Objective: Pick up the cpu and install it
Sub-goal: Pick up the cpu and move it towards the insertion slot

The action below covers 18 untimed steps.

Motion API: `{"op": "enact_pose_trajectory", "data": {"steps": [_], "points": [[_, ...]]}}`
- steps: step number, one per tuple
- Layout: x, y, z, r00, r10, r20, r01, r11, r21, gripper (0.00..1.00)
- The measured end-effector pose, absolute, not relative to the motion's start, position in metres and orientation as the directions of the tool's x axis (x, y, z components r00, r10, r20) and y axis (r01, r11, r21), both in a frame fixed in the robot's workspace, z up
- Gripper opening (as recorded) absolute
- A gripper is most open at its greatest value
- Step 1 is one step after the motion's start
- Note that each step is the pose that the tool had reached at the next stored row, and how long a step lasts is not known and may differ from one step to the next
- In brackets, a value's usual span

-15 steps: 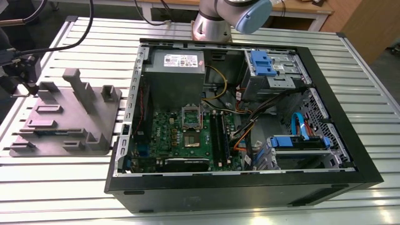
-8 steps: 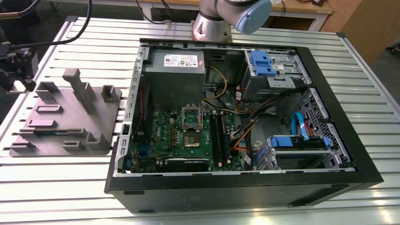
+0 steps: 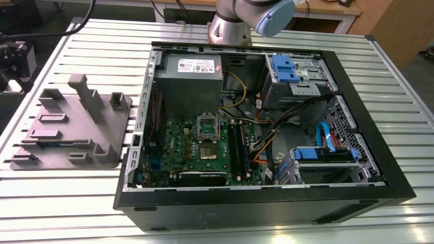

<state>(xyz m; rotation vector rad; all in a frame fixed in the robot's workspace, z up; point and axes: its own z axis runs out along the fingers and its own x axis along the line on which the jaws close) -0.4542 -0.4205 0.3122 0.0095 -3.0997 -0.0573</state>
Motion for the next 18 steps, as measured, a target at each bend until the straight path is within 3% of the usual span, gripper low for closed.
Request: {"op": "enact_pose_trajectory", "data": {"steps": [18], "points": [[-0.453, -0.420, 0.362, -0.999, -0.007, 0.041, -0.005, 0.999, 0.037, 0.47]]}}
